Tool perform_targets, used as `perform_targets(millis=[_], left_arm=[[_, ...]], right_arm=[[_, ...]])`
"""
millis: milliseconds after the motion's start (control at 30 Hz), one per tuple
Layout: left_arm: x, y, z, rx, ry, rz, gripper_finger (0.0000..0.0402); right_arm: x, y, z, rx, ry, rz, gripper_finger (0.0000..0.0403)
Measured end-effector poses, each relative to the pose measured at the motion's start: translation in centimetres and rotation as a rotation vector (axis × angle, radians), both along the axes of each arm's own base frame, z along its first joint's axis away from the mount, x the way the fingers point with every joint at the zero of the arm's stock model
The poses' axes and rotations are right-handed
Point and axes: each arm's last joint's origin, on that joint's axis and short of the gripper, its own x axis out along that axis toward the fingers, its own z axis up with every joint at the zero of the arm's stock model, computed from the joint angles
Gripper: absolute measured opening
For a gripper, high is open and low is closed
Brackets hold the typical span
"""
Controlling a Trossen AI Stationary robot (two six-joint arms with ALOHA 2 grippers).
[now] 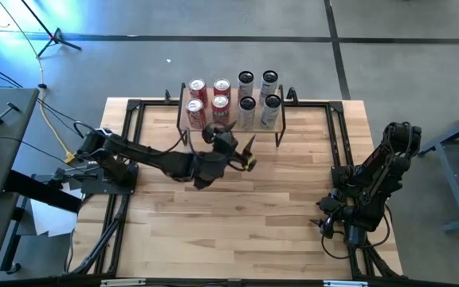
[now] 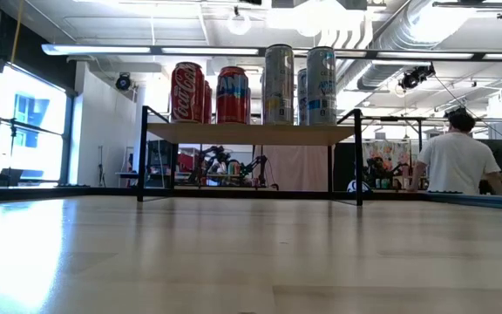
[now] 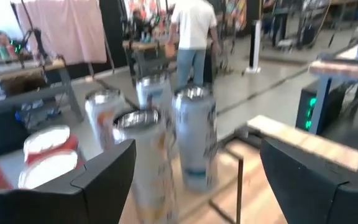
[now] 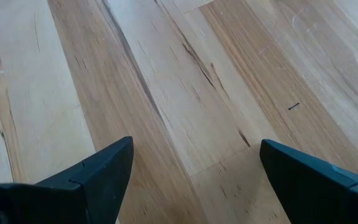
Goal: Place canned beverage on shelf
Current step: Put the white yellow soda can on the shelf aligned with the white yellow soda can
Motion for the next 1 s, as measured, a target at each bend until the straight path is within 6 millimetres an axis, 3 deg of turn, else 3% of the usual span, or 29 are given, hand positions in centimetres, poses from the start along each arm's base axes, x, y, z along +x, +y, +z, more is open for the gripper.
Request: perform_targets(millis=[300,533,700,1000], left_arm=[[0.2,2.1,-2.8,-0.196,0.035,-0.054,0.0319],[0.9,4.0,-3.4,-0.274,0.065,-0.155,0.0305],[1.1,4.2,-3.6,-0.295,0.070,-0.191,0.0263],[1.1,5.7,-3.7,-0.299,0.082,-0.158,0.0151]], right_arm=[[0.0,0.0,0.0,0.000,0.001,0.000,0.0339],[0.0,0.0,0.0,0.000,0.000,0.000,0.0339],[0.0,0.0,0.0,0.000,0.000,0.000,0.0339],[0.0,0.0,0.0,0.000,0.000,0.000,0.0339]])
